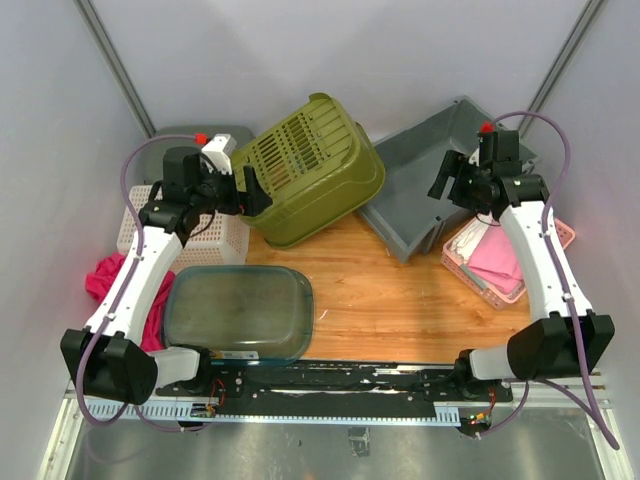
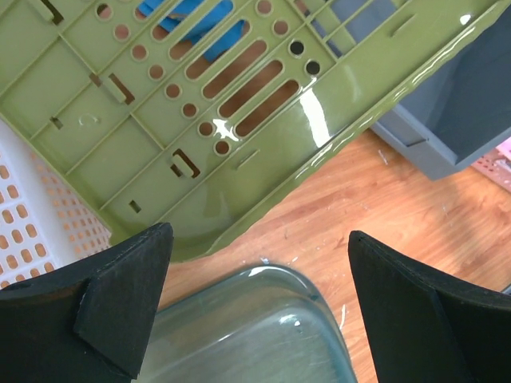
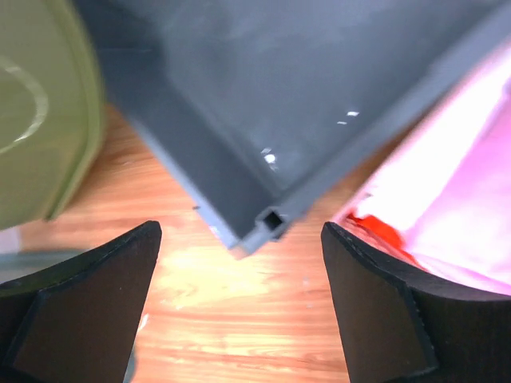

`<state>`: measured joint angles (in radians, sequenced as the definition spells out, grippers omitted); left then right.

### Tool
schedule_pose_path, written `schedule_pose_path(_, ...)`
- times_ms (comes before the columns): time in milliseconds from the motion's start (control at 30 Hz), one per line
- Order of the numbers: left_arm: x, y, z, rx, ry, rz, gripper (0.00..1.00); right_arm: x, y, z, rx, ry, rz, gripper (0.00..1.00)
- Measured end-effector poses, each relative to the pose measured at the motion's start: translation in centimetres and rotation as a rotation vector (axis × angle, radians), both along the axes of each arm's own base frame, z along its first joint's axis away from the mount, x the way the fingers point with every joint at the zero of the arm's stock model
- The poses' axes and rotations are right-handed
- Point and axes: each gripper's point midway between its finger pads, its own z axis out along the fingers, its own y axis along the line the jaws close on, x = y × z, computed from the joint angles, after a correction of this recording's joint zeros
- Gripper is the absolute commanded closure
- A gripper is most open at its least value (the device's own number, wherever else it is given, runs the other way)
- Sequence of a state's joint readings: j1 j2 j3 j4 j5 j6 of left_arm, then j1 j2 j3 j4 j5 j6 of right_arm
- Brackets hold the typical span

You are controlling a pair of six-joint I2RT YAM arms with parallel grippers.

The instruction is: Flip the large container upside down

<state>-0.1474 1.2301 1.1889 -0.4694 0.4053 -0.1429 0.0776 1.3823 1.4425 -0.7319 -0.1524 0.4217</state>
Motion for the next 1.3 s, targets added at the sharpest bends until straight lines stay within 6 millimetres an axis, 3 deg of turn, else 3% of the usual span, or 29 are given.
schedule_pose_path(167, -0.1, -0.1, -2.0, 0.029, 0.033, -0.022, 0.05, -0.5, -4.1, -1.3, -0.159, 0.079, -0.181, 0.19)
schedule_pose_path(267, -0.1, -0.1, -3.4, 0.042, 0.062, -0.03, 0.05, 0.5, -5.9, -2.3, -0.211, 0.159, -0.275, 0.2)
schedule_pose_path(533, -0.5, -0.7, -4.6, 0.053, 0.084, -0.059, 0.06, 3.1, -7.3, -7.8, -0.23, 0.369, -0.358, 0.34)
schedule_pose_path(633, -0.6, -1.1, -4.8, 0.06, 0.086, -0.072, 0.08, 3.6, -7.5, -8.5, -0.229, 0.399, -0.377, 0.46)
schedule_pose_path(800, -0.3, -0.9, -5.4, 0.097, 0.085, -0.063, 0.12, 3.5, -8.3, -8.7, -0.217, 0.415, -0.415, 0.85)
schedule_pose_path(833, -0.3, -0.9, -5.4, 0.108, 0.081, -0.059, 0.13, 3.6, -8.4, -8.7, -0.2, 0.415, -0.431, 0.87)
schedule_pose_path(1067, -0.3, -1.3, -5.9, 0.214, 0.042, -0.074, 0.19, 3.9, -10.1, -8.7, -0.168, 0.415, -0.488, 0.88)
schedule_pose_path(1300, -0.4, -1.4, -7.2, 0.346, 0.034, -0.078, 0.2, 4.0, -10.0, -8.8, -0.166, 0.414, -0.462, 0.9)
